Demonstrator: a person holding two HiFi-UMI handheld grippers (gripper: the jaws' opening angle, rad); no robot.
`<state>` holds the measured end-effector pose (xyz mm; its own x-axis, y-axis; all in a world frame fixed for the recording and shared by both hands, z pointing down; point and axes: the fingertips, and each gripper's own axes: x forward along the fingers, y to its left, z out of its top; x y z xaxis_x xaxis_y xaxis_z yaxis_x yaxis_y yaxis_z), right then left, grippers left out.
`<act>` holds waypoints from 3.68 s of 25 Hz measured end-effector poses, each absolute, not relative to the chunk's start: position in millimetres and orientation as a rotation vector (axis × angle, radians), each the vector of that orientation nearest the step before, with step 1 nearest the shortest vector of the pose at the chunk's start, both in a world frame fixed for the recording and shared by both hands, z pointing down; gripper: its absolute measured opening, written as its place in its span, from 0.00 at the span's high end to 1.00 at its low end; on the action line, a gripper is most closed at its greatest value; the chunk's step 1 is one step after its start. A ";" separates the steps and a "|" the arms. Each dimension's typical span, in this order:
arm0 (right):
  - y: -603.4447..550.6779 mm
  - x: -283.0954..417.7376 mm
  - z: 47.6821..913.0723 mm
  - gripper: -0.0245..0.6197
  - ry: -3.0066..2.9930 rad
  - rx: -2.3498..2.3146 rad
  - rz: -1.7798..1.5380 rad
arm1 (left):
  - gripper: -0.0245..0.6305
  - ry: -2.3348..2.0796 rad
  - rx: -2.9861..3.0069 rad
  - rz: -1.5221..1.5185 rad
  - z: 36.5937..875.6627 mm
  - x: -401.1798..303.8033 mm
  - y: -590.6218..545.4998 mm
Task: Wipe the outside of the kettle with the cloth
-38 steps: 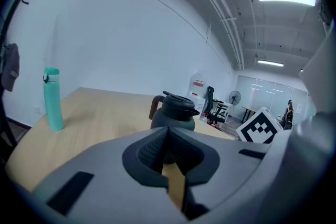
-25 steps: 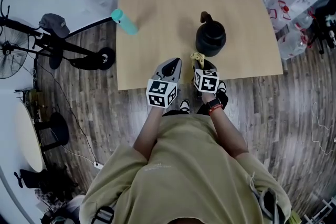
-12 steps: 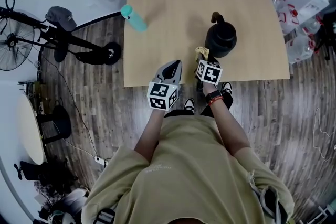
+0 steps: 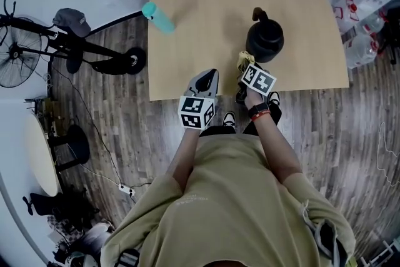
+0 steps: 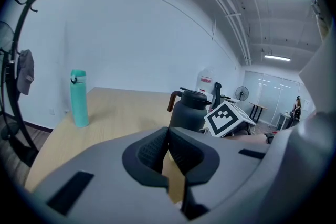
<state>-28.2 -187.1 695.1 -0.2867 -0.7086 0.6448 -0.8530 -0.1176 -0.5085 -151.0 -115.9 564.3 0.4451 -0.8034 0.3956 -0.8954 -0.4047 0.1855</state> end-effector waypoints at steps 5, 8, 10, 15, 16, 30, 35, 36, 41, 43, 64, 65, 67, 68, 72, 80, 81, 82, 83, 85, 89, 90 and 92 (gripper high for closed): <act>-180.2 -19.9 696.1 0.77 -1.960 1.774 1.422 | 0.93 -1.412 2.354 0.350 563.2 -138.8 -117.2; -176.5 -13.8 693.9 0.77 -1.957 1.765 1.477 | 0.93 -1.410 2.361 0.349 561.7 -131.6 -119.1; -174.8 -9.0 692.6 0.77 -1.958 1.759 1.508 | 0.93 -1.404 2.367 0.351 561.8 -126.8 -120.5; -169.6 -1.5 693.4 0.77 -1.963 1.746 1.524 | 0.93 -1.377 2.385 0.360 562.7 -113.1 -121.3; -168.9 0.8 693.6 0.77 -1.962 1.745 1.530 | 0.93 -1.372 2.389 0.360 562.2 -109.5 -122.2; -161.5 42.6 696.7 0.77 -1.941 1.672 1.554 | 0.93 -1.380 2.411 0.356 556.1 -65.4 -141.5; -162.0 70.4 695.7 0.77 -1.912 1.683 1.508 | 0.93 -1.361 2.422 0.366 555.6 -41.4 -147.2; -163.6 76.6 694.9 0.77 -1.904 1.690 1.485 | 0.93 -1.358 2.423 0.365 555.7 -37.7 -149.0; -177.1 105.1 690.9 0.77 -1.895 1.676 1.385 | 0.93 -1.365 2.413 0.349 555.2 -17.2 -155.8; -181.7 115.1 692.0 0.77 -1.894 1.669 1.362 | 0.93 -1.374 2.408 0.342 554.6 -9.4 -158.5; -228.6 157.5 608.1 0.77 -2.090 1.651 0.980 | 0.93 -1.547 2.359 0.245 496.4 -13.1 -186.6; -231.7 157.4 594.9 0.77 -2.126 1.656 0.941 | 0.93 -1.557 2.365 0.237 488.8 -14.8 -188.4; -238.6 156.7 566.7 0.77 -2.190 1.670 0.854 | 0.93 -1.577 2.374 0.219 473.8 -18.4 -193.3; -242.1 156.4 552.1 0.77 -2.219 1.678 0.806 | 0.93 -1.587 2.380 0.210 466.7 -19.5 -196.2; -252.3 152.7 495.0 0.77 -2.336 1.700 0.635 | 0.93 -1.625 2.422 0.183 440.0 -19.6 -207.4; -256.6 148.9 414.1 0.78 -2.513 1.714 0.402 | 0.93 -1.671 2.485 0.129 405.7 -12.1 -226.2; -257.0 149.5 409.1 0.78 -2.520 1.713 0.382 | 0.93 -1.672 2.492 0.123 402.8 -10.5 -227.2; -257.7 149.8 404.4 0.78 -2.524 1.712 0.360 | 0.93 -1.675 2.497 0.116 399.3 -9.2 -228.2; -258.5 149.7 400.0 0.78 -2.527 1.711 0.335 | 0.93 -1.679 2.501 0.109 395.2 -8.5 -229.2; -259.1 148.3 392.6 0.79 -2.529 1.711 0.286 | 0.93 -1.694 2.503 0.097 387.5 -8.9 -231.3; -261.4 150.0 388.0 0.79 -2.526 1.711 0.242 | 0.93 -1.706 2.504 0.094 380.6 -7.1 -239.5; -263.2 152.2 388.3 0.79 -2.524 1.713 0.244 | 0.93 -1.706 2.505 0.094 380.2 -5.6 -242.3; -266.1 156.3 389.5 0.79 -2.524 1.715 0.251 | 0.93 -1.704 2.505 0.097 381.0 -2.4 -246.1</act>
